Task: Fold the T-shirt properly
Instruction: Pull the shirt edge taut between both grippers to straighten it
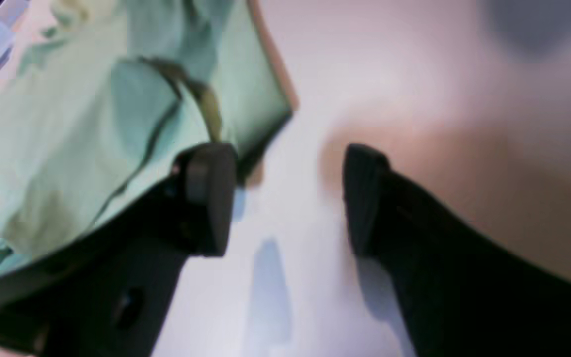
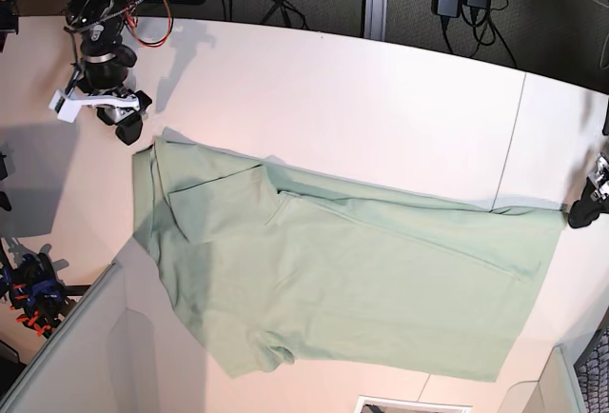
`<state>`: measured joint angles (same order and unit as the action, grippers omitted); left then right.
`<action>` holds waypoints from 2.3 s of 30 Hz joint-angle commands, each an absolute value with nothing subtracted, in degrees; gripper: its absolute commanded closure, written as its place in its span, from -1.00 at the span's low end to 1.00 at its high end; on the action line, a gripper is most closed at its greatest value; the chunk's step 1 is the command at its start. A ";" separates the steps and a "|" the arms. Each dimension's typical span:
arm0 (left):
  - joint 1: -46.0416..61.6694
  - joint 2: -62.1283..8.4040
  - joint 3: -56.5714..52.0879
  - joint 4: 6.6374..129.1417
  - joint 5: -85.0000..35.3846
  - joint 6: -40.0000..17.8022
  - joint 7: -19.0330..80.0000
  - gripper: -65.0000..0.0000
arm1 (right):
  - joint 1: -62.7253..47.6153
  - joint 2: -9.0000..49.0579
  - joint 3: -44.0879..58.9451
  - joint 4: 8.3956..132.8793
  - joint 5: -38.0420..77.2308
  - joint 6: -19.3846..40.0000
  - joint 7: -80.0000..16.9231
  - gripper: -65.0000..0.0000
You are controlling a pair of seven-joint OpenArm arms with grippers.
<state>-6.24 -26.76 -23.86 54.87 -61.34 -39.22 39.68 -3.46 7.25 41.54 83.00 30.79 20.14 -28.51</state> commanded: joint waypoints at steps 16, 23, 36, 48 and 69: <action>-4.64 -23.57 -24.12 55.88 -59.24 -40.00 36.84 0.12 | 2.87 3.29 37.82 78.04 31.40 20.86 -25.71 -0.07; -7.64 -21.67 -23.97 55.88 -51.46 -35.03 35.99 0.12 | 4.25 3.09 37.50 78.04 30.98 20.86 -25.74 -0.07; -10.20 -18.83 -21.76 55.86 -44.62 -28.80 34.06 0.12 | 4.27 2.96 37.36 78.04 31.05 20.86 -25.71 -0.07; -11.90 -15.81 -20.05 55.86 -37.43 -26.92 33.26 1.00 | 4.27 2.50 34.70 78.02 30.83 20.86 -25.50 0.90; 3.25 -20.99 -20.38 77.89 -44.99 -38.81 40.16 1.00 | -10.70 4.62 32.97 95.83 33.74 20.95 -29.54 1.00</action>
